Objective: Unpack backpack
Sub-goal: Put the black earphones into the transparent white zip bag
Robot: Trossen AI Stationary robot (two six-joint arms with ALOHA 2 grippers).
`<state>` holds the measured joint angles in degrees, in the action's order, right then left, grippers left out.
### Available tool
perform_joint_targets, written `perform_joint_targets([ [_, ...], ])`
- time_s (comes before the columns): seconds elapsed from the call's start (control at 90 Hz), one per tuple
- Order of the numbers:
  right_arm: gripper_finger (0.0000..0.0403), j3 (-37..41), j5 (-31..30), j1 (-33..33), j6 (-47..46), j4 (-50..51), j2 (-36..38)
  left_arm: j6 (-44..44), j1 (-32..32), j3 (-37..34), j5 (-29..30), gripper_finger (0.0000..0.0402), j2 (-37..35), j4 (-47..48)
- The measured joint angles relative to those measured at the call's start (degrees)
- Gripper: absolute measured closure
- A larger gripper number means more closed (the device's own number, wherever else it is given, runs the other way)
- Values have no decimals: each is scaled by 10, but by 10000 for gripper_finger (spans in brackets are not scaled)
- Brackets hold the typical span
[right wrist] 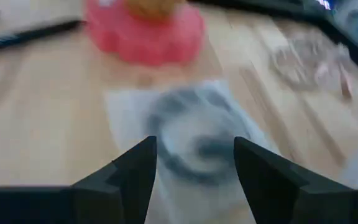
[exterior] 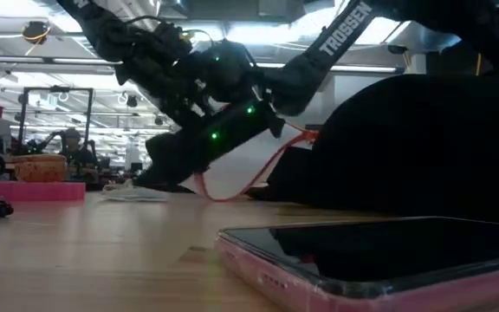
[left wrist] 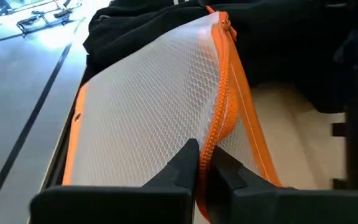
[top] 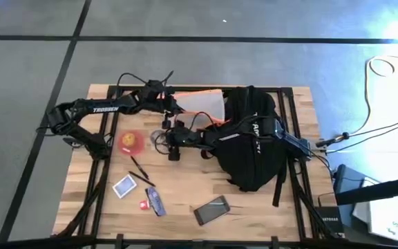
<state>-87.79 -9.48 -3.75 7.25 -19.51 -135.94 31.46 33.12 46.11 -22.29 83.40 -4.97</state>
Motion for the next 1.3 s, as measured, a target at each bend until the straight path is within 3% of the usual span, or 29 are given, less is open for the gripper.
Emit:
perform_joint_targets([
  [0.178, 206, 0, 33, -14, -54, 10, 0, 0, 0, 0, 0, 402, 0, -1],
  [0.622, 212, -1, 48, -12, -57, 35, -16, -3, 0, 0, 0, 402, 0, 0],
  [0.744, 245, -1, 54, -11, -65, 45, -16, -5, 0, 0, 0, 402, 0, 1],
  [1.1, 389, -1, 120, -12, -73, 72, -15, -10, 0, 0, 0, 402, 0, 1],
  [1.3, 401, 0, 138, -12, -68, 98, -3, -10, 0, 0, 6, 402, 0, 1],
])
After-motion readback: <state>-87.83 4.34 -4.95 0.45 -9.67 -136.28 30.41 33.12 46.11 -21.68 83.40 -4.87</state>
